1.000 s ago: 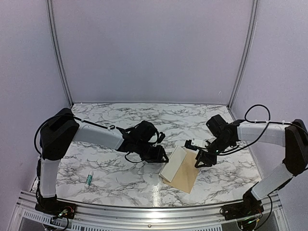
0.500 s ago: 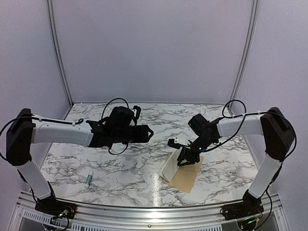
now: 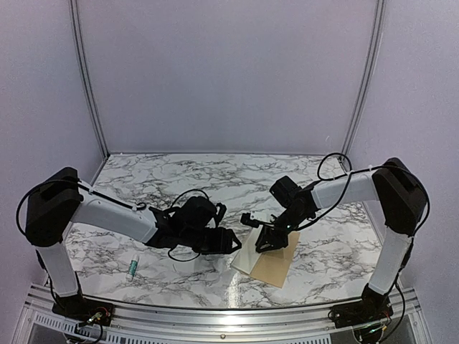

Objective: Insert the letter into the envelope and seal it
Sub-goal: Pick up the 1/4-folded letter from the envelope.

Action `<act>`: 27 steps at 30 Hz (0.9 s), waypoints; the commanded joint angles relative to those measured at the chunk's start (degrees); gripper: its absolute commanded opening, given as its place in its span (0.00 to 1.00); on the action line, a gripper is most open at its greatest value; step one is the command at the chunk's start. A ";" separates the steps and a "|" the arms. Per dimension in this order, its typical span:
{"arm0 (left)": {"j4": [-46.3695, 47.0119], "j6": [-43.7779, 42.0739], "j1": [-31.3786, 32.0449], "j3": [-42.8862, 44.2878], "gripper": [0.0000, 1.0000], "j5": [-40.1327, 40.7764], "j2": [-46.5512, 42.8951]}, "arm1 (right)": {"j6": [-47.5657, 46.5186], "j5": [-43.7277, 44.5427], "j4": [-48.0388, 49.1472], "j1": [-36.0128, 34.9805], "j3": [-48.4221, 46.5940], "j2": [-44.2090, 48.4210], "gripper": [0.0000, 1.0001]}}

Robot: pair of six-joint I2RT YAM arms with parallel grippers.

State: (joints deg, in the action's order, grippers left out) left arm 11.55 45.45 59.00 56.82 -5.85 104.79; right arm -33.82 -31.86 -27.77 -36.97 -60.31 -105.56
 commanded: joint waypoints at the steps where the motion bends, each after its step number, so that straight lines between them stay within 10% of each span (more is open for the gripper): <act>1: 1.96 7.21 0.39 -0.68 0.64 -3.95 2.78 | 1.24 3.01 0.59 -0.81 0.50 -1.82 0.25; 27: 2.07 18.53 0.24 -4.19 0.17 -13.20 4.74 | 1.15 4.07 1.14 -0.77 1.69 1.23 0.26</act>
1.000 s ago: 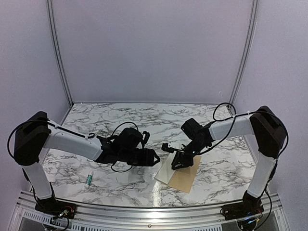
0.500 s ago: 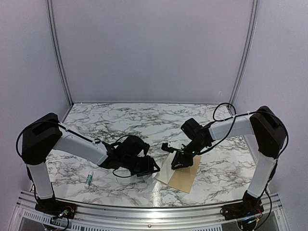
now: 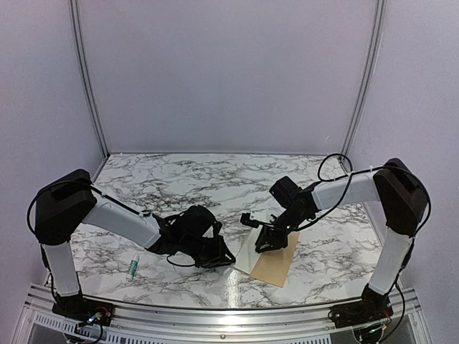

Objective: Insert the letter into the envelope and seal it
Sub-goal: Pick up the 1/4-folded letter from the envelope.

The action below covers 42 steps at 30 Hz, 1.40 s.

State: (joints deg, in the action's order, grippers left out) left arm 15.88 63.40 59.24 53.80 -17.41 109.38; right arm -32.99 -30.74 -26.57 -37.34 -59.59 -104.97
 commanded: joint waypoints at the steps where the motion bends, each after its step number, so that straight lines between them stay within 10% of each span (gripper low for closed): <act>1: -2.26 0.59 0.00 -1.23 0.16 -1.80 0.04 | 0.32 2.91 -0.06 -0.40 0.97 0.71 0.26; 17: -0.76 -1.01 -0.99 -0.69 0.00 -2.01 -1.37 | -0.18 3.67 -1.56 -0.22 0.70 3.59 0.28; 24: -2.05 -12.12 -1.96 1.89 0.00 -3.67 -6.45 | -8.59 -3.96 -11.03 6.66 -3.38 14.67 0.45; 31: -27.32 -34.33 -1.81 14.13 0.00 0.00 -9.19 | -20.79 -4.32 -20.48 9.70 -7.31 21.38 0.57; 42: -41.82 -53.55 -0.36 19.98 0.00 2.59 -15.03 | -31.33 -5.01 -26.51 6.91 -17.13 17.91 0.62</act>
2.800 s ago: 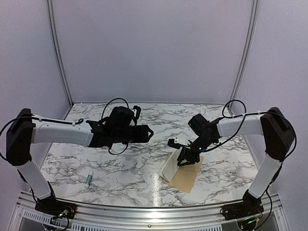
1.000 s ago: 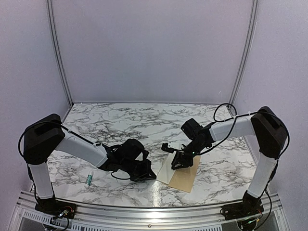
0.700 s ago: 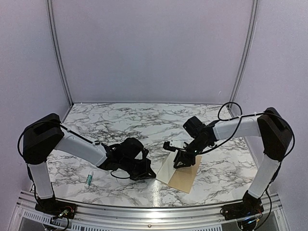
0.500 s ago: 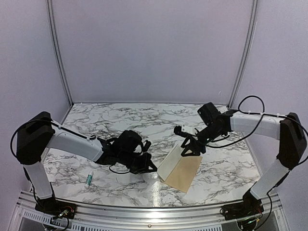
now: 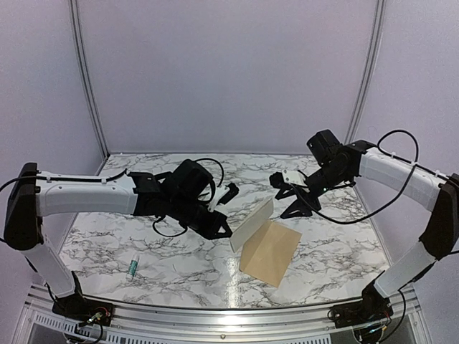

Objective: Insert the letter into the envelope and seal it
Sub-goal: Pick up the 1/4-folded letter from the envelope, then pass from the left arm to the right

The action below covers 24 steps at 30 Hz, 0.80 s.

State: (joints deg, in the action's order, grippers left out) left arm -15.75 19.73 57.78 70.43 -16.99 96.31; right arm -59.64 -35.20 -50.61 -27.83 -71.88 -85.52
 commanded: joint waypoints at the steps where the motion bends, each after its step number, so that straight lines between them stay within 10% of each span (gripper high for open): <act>1: -11.57 -10.67 1.37 4.06 0.00 2.75 -2.04 | -4.65 0.27 -2.10 -3.86 -5.40 -1.84 0.62; 16: -12.97 -14.03 3.04 4.71 0.00 0.02 -7.43 | -3.51 -1.78 -1.26 -10.86 -6.04 -10.48 0.65; 24: -14.69 -14.41 3.04 6.05 0.00 3.64 -5.96 | -2.02 -4.75 -6.43 -10.92 -8.79 -13.47 0.22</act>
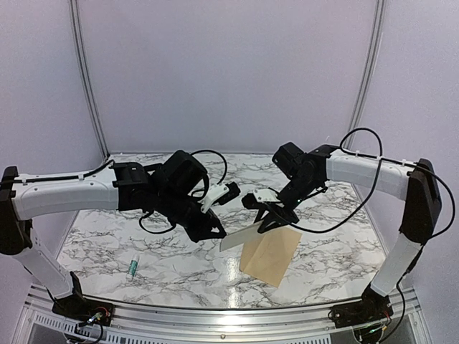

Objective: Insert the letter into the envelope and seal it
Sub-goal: Pass from the left arm to the right, then pass from the right arm to the left

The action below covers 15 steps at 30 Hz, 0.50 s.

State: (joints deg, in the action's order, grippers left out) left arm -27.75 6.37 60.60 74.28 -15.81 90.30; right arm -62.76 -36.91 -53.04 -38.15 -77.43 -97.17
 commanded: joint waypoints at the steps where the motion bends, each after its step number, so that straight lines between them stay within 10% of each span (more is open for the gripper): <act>1: -2.89 -1.02 0.22 2.55 0.00 3.61 0.27 | 1.52 -3.47 -4.57 -0.53 -3.58 -2.15 0.15; 5: -3.17 -0.47 0.22 3.89 0.06 12.52 -0.53 | 3.64 -5.79 -5.39 -0.40 -2.52 -2.02 0.03; 15: 27.23 3.66 0.22 -15.43 0.76 41.64 -22.26 | 18.27 -21.00 2.51 6.41 2.33 6.74 0.01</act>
State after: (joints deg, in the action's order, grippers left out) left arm -18.96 8.01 60.64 66.72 12.86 78.04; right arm -53.15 -47.83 -55.48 -35.64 -74.67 -95.85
